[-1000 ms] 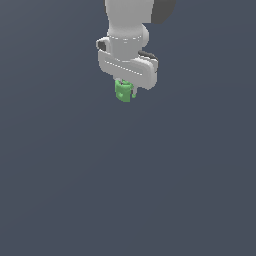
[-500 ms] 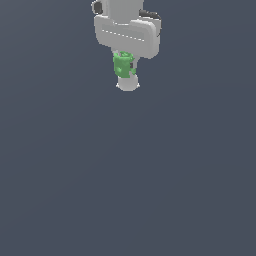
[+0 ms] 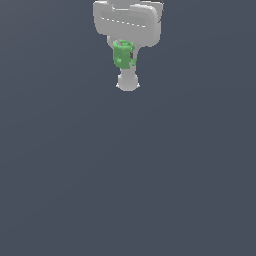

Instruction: Pick up the object and move it to a goal position.

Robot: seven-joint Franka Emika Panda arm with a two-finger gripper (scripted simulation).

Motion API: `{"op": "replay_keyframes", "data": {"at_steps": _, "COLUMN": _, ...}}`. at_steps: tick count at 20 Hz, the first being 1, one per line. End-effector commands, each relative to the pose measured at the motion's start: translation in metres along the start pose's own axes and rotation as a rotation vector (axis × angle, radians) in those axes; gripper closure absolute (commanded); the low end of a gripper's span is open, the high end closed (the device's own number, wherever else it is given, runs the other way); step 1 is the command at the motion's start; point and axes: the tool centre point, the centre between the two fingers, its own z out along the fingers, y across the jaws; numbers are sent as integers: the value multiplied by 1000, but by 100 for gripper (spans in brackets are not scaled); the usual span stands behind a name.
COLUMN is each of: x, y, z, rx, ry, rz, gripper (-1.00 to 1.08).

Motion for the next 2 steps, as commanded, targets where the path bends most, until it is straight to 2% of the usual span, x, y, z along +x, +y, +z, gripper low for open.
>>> {"op": "replay_keyframes", "data": {"at_steps": 1, "x": 0, "y": 0, "z": 1, "rx": -1, "ry": -1, "rz": 0, "gripper": 108}}
{"op": "replay_keyframes", "data": {"at_steps": 2, "x": 1, "y": -1, "z": 1, "rx": -1, "ry": -1, "rz": 0, "gripper": 108}}
